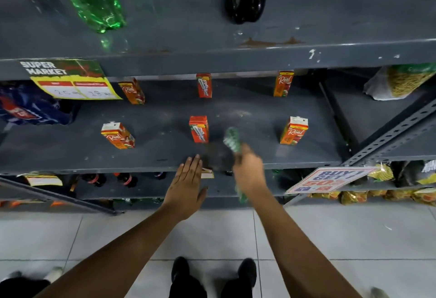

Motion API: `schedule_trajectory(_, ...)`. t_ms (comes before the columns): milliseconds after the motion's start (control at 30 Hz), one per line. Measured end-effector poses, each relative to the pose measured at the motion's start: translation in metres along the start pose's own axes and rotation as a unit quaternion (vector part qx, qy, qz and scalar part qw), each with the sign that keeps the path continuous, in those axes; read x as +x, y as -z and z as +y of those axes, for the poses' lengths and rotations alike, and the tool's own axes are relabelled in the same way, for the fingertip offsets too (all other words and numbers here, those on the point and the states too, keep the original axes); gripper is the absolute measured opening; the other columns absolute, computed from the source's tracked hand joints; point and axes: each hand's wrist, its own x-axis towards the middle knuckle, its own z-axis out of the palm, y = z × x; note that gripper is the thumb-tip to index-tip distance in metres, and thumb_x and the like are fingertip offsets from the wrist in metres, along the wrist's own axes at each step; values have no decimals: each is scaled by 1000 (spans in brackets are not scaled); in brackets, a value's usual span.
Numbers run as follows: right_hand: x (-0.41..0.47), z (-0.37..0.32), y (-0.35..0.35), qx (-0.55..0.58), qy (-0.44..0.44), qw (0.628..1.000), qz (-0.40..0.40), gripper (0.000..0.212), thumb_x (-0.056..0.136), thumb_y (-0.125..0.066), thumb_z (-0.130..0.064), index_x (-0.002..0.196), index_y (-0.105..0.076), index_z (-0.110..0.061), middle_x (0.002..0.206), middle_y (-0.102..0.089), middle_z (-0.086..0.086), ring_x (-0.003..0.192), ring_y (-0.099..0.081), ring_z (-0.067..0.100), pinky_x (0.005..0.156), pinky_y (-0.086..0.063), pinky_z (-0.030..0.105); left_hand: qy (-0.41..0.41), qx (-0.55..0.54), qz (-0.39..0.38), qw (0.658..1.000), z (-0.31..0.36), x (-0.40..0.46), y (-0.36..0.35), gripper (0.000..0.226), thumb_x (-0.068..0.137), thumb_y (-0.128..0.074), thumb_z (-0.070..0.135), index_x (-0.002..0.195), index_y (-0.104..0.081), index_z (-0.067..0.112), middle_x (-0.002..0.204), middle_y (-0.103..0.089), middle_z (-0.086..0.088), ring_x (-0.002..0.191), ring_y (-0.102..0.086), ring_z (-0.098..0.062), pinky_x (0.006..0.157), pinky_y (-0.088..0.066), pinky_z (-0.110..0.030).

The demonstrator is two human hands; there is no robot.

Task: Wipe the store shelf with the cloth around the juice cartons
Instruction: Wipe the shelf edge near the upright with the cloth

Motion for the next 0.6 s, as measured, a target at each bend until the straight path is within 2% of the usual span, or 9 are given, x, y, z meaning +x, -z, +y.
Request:
schedule_trajectory(33, 4, 7, 7, -9, -15, 998, 57, 49, 90, -44, -3, 136, -41, -18, 108, -66, 16, 95, -64, 37, 76, -53, 38, 1, -3, -9, 1000, -3, -1, -1, 75, 103, -26, 49, 153, 13, 9, 162, 18, -6, 151, 14, -25, 123, 6, -39)
schedule_trajectory(67, 10, 17, 11, -32, -9, 996, 83, 53, 90, -44, -4, 140, -37, -17, 121, -62, 16, 107, -60, 37, 88, -51, 41, 1, -7, -14, 1000, -6, -2, -2, 75, 103, -26, 49, 153, 15, 10, 163, 19, -5, 151, 15, -24, 123, 4, -39)
schedule_trajectory(133, 20, 36, 11, -121, 17, 991, 53, 56, 91, -45, -10, 145, -32, -10, 149, -38, 16, 137, -36, 36, 113, -31, 45, -1, -16, -13, 1000, -9, -5, -4, 75, 102, -21, 52, 155, 12, 12, 165, 16, -4, 151, 15, -22, 124, 4, -39)
schedule_trajectory(167, 24, 45, 6, -179, 24, 983, 21, 59, 91, -46, -15, 146, -28, -8, 155, -27, 16, 143, -24, 35, 118, -20, 46, -1, -18, -13, 1000, -10, -6, -4, 76, 99, -17, 54, 156, 10, 12, 165, 13, -3, 152, 13, -21, 123, 5, -37)
schedule_trajectory(200, 26, 52, 2, -227, 27, 974, 4, 64, 91, -47, -21, 148, -23, -6, 157, -21, 18, 146, -16, 34, 120, -13, 47, -2, -18, -13, 1000, -10, -6, -4, 77, 97, -14, 55, 157, 6, 11, 166, 10, -3, 152, 11, -21, 122, 6, -36)
schedule_trajectory(267, 26, 56, -8, -263, 37, 964, 3, 71, 90, -48, -26, 149, -18, -4, 157, -17, 20, 146, -13, 34, 121, -9, 46, -3, -19, -3, 1000, -9, -6, -4, 77, 97, -14, 55, 158, 0, 10, 166, 4, -4, 153, 5, -22, 122, 2, -37)
schedule_trajectory(467, 13, 27, -42, -273, 85, 958, -28, 70, 89, -46, -22, 150, -16, -8, 159, -14, 16, 147, -12, 31, 122, -5, 40, -19, -24, 13, 999, -15, -11, -2, 77, 96, -15, 55, 158, -4, 10, 166, 0, -5, 152, 3, -23, 120, 6, -35)
schedule_trajectory(600, -8, 0, -79, -271, 97, 957, -41, 68, 91, -43, -23, 151, -14, -9, 160, -11, 15, 148, -8, 29, 122, -3, 40, -32, -20, 14, 999, -38, -18, -1, 78, 96, -12, 56, 157, 1, 10, 166, 6, -4, 152, 9, -21, 118, 13, -33)
